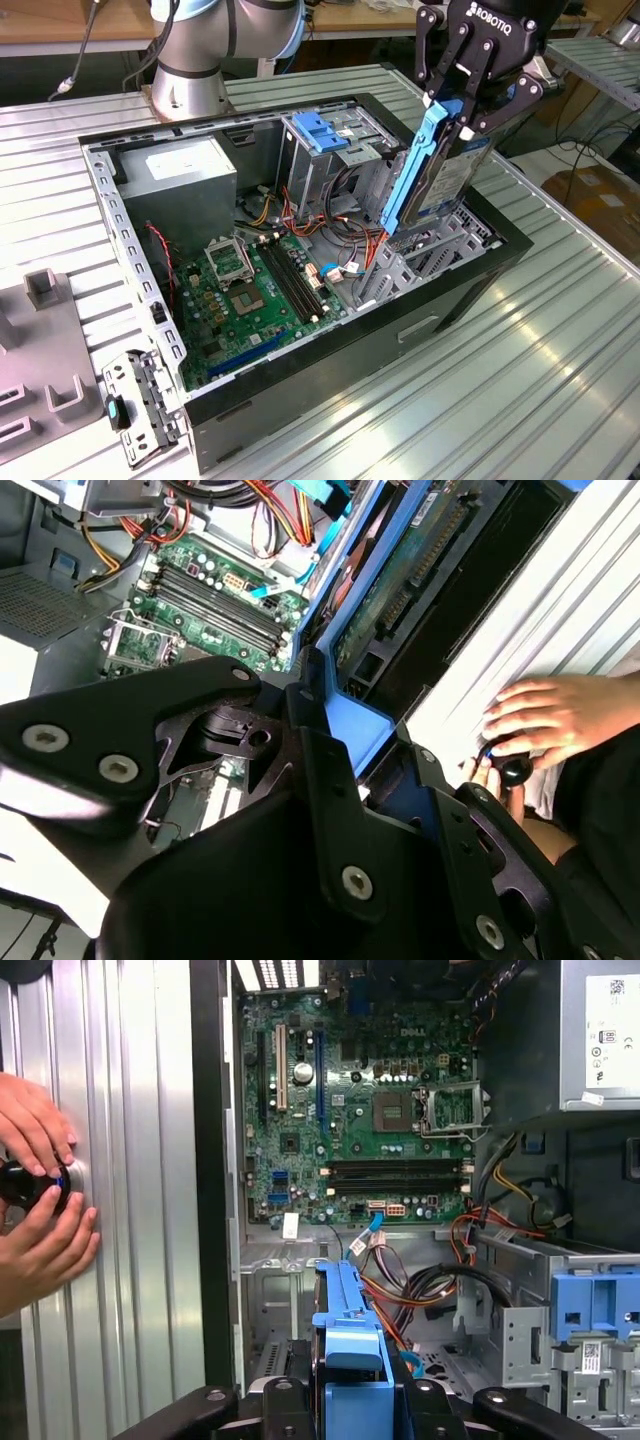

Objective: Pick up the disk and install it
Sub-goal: 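Insert the disk into the insertion slot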

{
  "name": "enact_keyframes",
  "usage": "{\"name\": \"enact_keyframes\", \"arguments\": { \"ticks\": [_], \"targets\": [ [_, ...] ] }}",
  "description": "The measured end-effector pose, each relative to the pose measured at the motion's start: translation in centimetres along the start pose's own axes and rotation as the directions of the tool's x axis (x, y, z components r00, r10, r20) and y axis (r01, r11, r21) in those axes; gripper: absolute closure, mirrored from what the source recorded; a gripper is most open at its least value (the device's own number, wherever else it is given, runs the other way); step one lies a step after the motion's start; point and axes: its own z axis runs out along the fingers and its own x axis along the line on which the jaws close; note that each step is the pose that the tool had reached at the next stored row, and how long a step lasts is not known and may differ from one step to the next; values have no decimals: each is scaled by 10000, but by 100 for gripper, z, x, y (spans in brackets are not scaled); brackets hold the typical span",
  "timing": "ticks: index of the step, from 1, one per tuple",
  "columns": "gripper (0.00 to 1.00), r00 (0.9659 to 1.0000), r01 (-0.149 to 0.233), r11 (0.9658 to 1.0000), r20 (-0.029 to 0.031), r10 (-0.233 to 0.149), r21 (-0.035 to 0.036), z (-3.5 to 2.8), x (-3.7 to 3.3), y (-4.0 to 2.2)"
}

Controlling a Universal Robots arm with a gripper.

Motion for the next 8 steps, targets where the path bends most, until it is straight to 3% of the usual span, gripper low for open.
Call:
{"name": "enact_keyframes", "arguments": {
  "ticks": [3,6,8],
  "targets": [
    [63,10000,1,10000,-2,-1,-38,43,8,-60],
    [63,10000,2,9998,-4,-2,-187,94,11,-83],
    [63,10000,-22,9997,-8,22,-236,103,15,-97]
  ]
}}
